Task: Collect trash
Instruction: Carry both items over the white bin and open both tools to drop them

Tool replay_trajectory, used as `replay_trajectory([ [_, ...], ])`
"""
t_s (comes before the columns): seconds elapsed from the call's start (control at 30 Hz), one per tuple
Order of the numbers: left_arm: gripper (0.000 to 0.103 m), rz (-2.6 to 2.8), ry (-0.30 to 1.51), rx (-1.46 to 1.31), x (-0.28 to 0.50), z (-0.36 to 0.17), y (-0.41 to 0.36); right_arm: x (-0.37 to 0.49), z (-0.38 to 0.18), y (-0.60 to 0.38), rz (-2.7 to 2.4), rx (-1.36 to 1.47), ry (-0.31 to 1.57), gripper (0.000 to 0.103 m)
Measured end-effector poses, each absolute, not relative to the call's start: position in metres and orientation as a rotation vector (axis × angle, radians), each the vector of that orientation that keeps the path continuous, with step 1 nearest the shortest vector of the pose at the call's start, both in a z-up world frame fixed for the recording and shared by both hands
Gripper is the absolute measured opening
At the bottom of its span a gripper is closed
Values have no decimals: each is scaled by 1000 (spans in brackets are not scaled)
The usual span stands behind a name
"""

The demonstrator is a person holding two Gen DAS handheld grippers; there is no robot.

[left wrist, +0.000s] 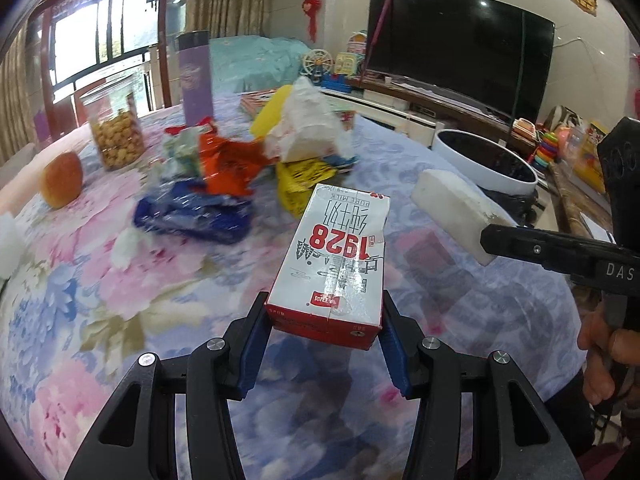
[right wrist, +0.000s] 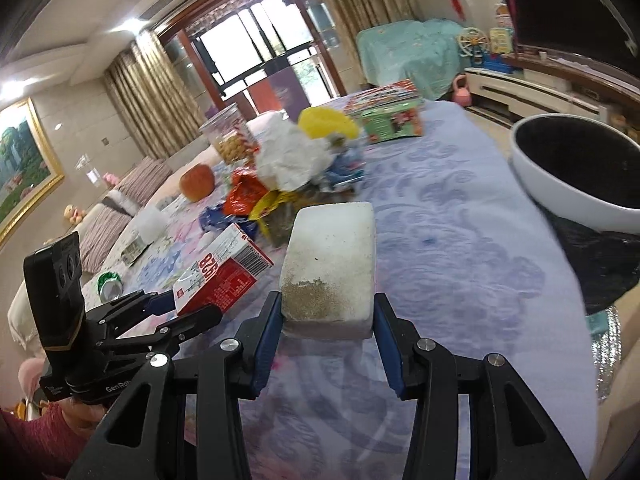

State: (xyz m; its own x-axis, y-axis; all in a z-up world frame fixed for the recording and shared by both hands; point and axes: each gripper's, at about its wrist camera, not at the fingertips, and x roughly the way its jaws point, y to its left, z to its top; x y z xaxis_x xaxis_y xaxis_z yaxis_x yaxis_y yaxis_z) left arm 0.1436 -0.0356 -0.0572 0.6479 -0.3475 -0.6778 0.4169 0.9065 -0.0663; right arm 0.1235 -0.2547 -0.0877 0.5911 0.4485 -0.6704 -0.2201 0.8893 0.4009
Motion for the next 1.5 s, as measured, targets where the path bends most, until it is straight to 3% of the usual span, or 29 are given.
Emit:
replay_trajectory([
  [1.5,50,-620,772,212,244,-51,-224,147,-67,-429,89,395,791,46],
])
